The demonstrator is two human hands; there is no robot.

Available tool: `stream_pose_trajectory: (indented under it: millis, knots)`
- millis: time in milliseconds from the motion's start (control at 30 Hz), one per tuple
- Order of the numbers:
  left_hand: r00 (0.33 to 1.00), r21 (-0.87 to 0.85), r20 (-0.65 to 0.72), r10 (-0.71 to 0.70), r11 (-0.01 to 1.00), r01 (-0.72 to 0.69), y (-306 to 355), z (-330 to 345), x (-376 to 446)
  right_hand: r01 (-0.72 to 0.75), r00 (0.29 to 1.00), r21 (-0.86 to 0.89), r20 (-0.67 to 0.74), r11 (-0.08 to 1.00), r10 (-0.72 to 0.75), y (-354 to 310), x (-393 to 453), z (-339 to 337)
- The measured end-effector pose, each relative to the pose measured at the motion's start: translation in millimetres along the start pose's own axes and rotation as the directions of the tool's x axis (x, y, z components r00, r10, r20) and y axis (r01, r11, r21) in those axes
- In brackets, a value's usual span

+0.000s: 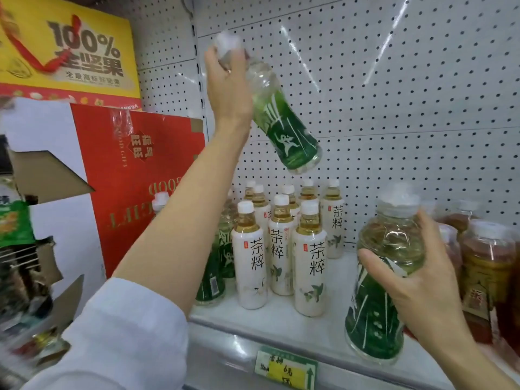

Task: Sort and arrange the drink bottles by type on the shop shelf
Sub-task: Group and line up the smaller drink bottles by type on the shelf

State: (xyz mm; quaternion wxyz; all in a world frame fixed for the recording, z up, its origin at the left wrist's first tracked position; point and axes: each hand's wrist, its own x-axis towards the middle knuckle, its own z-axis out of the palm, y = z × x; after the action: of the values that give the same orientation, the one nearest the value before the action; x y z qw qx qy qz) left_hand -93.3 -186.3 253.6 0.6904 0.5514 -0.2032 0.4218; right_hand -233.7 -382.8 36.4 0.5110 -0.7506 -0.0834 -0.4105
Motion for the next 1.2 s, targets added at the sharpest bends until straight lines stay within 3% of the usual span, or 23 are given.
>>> stream_pose_trajectory:
  millis: [133, 300, 467, 867, 1067, 1200]
  knots:
    - [0.967, 0.06, -0.222, 0.123, 0.992, -0.112, 15.2, -60.2, -10.6, 0.016, 1.0, 0.034, 0.011, 0.999, -0.016, -5.3, -12.5, 8.1]
    - [0.986, 0.254, -0.082, 0.143, 0.96, -0.118, -22.5, -123.6, -72.2, 0.01, 0.998, 0.075, 0.066, 0.997, -0.015, -12.1, -26.7, 29.5]
    - [0.996, 0.392, -0.038, 0.077, 0.918, -0.056, -85.3, -156.4, -108.2, 0.013, 0.987, 0.13, 0.155, 0.991, -0.034, -16.8, -30.3, 61.7]
    - [0.974, 0.45, 0.225, -0.012, 0.888, -0.092, -147.0, -145.4, -118.9, 0.013, 0.991, 0.165, 0.129, 0.986, -0.035, -23.7, -25.8, 123.4]
    - [0.936, 0.561, 0.349, -0.031, 0.807, -0.182, -152.0, -147.8, -109.9, 0.008, 0.994, 0.124, 0.106, 0.992, -0.021, -27.3, -28.7, 147.3]
    - [0.857, 0.646, 0.502, -0.12, 0.71, -0.279, -141.4, -163.7, -97.5, 0.025, 0.994, 0.113, 0.101, 0.993, -0.036, -31.6, -25.6, 166.1]
